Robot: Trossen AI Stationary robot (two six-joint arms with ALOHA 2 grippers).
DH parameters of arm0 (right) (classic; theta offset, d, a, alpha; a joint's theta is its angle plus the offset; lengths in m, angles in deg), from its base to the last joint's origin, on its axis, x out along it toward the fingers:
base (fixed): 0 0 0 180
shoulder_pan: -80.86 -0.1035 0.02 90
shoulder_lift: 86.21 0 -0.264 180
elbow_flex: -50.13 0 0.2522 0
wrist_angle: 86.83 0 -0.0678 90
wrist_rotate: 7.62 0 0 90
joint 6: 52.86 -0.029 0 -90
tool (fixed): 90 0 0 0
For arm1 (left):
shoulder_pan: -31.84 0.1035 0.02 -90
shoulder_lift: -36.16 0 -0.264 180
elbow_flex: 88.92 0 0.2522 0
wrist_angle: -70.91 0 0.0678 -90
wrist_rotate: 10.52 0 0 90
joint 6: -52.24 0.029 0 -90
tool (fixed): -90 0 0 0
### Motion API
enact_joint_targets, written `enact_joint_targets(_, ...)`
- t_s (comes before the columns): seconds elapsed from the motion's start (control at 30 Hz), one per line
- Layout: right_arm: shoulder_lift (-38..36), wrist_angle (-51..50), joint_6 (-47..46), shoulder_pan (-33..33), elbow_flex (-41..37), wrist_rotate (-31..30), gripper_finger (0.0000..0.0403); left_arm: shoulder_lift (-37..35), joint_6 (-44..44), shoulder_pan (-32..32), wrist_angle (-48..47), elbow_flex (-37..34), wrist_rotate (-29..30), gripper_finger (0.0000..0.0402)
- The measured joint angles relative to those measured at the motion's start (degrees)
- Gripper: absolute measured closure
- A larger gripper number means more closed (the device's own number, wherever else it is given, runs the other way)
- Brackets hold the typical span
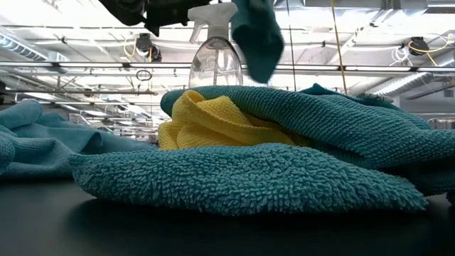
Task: Sort microfiber towel by color & place in baskets
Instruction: Put the blue microfiber towel into the top transparent bin
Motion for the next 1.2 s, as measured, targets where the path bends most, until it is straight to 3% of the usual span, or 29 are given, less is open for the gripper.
enact_joint_targets(0.4,0.5,5.5,0.8,-0.1,0.0,0.5,0.0402,2.4,0.8,0.4,1.3,0.0,2.0,0.0077)
enact_joint_targets(0.57,1.7,5.7,0.3,-0.1,0.1,3.0,0.0402,3.5,2.5,0.3,5.4,0.0,2.7,0.01)
enact_joint_targets(0.77,2.0,5.9,0.3,-0.1,0.1,3.0,0.0402,3.5,6.7,0.3,3.9,0.0,3.0,0.0196)
enact_joint_targets(0.87,2.0,5.8,-0.1,0.0,0.1,1.4,0.0403,3.5,8.8,0.3,2.5,0.0,3.0,0.0277)
enact_joint_targets(0.97,1.9,4.3,-1.4,-0.1,0.1,-4.1,0.0397,3.5,11.3,0.7,0.7,0.0,3.0,0.0367)
enact_joint_targets(1.2,1.8,-4.3,-4.0,0.0,0.1,-17.3,0.0319,-0.7,15.6,3.4,-7.0,0.0,5.5,0.0387)
